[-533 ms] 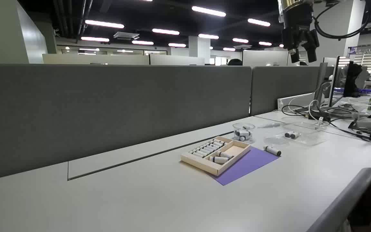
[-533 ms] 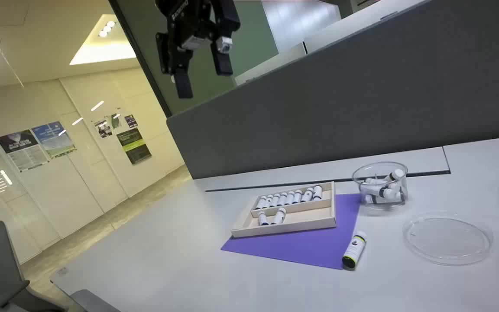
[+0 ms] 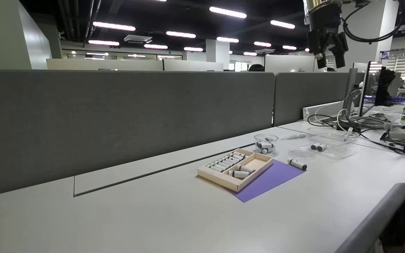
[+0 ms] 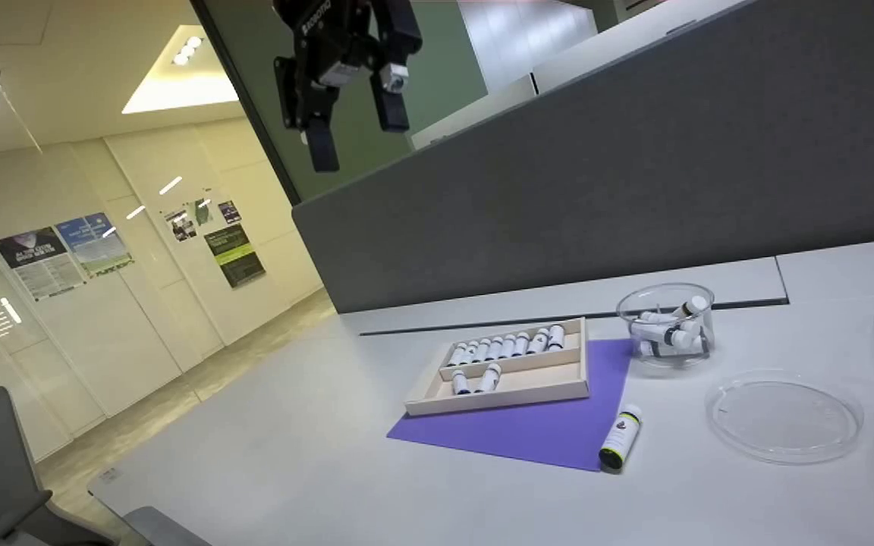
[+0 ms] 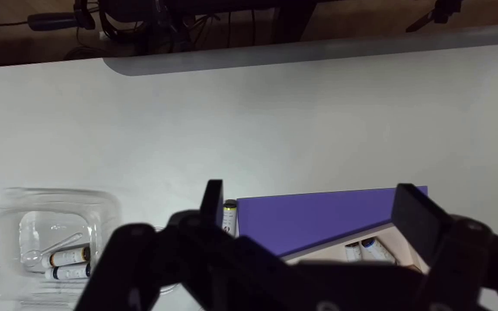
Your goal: Pick two of the white objects on the lower segment of the tray and place them in the big bowl
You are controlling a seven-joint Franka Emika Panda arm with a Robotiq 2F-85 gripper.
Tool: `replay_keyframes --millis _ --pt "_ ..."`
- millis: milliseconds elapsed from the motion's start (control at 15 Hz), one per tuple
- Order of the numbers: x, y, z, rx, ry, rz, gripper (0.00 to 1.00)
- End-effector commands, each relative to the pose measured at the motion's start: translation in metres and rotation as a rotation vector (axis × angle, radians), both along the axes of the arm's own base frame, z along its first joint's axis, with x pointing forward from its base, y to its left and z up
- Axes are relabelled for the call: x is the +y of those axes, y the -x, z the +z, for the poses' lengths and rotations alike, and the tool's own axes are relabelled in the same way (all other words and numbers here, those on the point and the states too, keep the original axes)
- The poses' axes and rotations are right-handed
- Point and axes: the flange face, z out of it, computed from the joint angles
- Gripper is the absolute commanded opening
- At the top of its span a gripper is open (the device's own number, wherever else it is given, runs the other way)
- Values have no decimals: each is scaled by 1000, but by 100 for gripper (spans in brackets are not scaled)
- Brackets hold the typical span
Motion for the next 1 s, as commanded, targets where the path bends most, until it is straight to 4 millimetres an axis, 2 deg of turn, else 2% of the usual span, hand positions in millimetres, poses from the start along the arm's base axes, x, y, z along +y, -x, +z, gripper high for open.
replay_keyframes --millis 0,133,267,400,533,667,933 --pt "-2 -7 2 -33 13 -18 100" --pt "-6 -29 5 -118 2 -1 100" --pt "-5 -62 0 -185 8 29 100" --pt "4 -94 -9 -238 31 115 100" --pt "21 -129 -27 -253 38 198 100" --pt "49 -163 -54 -233 41 281 100" --pt "123 -217 -110 -168 39 417 100"
